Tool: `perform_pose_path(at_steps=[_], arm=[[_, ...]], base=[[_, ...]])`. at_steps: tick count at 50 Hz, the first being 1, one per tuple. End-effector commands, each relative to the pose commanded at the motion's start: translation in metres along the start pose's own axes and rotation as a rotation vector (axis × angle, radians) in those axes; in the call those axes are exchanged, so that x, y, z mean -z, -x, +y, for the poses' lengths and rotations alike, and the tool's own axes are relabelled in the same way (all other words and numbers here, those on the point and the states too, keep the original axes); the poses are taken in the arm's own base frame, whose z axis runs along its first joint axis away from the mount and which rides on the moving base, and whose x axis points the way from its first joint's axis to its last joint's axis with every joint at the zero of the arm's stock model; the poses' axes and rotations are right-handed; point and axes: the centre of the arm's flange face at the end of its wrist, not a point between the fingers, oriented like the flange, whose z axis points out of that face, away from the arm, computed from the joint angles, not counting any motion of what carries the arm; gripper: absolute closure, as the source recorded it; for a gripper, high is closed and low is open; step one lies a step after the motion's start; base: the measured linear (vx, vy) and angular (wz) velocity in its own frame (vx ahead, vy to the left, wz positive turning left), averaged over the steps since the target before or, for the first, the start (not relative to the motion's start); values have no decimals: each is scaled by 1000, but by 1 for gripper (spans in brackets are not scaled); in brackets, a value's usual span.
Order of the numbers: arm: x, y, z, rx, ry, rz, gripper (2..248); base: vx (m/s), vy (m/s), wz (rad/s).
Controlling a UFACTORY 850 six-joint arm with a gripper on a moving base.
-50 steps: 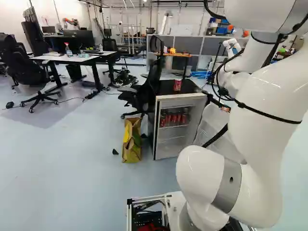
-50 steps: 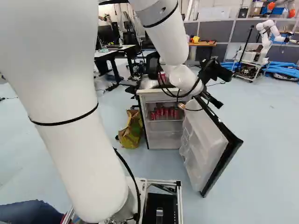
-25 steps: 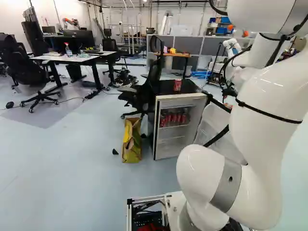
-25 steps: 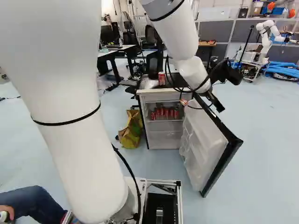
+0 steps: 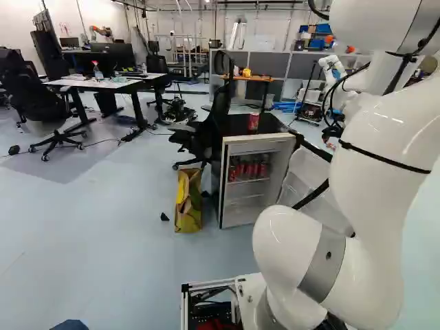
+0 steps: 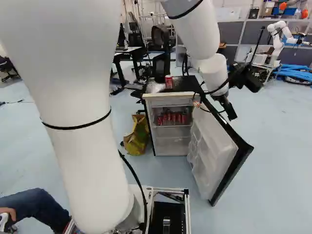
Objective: Grab a drink from the fridge
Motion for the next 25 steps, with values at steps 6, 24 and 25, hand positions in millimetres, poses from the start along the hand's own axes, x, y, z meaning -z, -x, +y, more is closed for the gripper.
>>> perform_pose_path(at_steps=[6,24,25], arm=[[-5,-6,3,-19,4,-33,3],[-20,-24,10,-70,6,-126,3],[-21,-25,10,-72,6,-131,3]], base=[[0,0,0],[0,0,0],[0,0,0]])
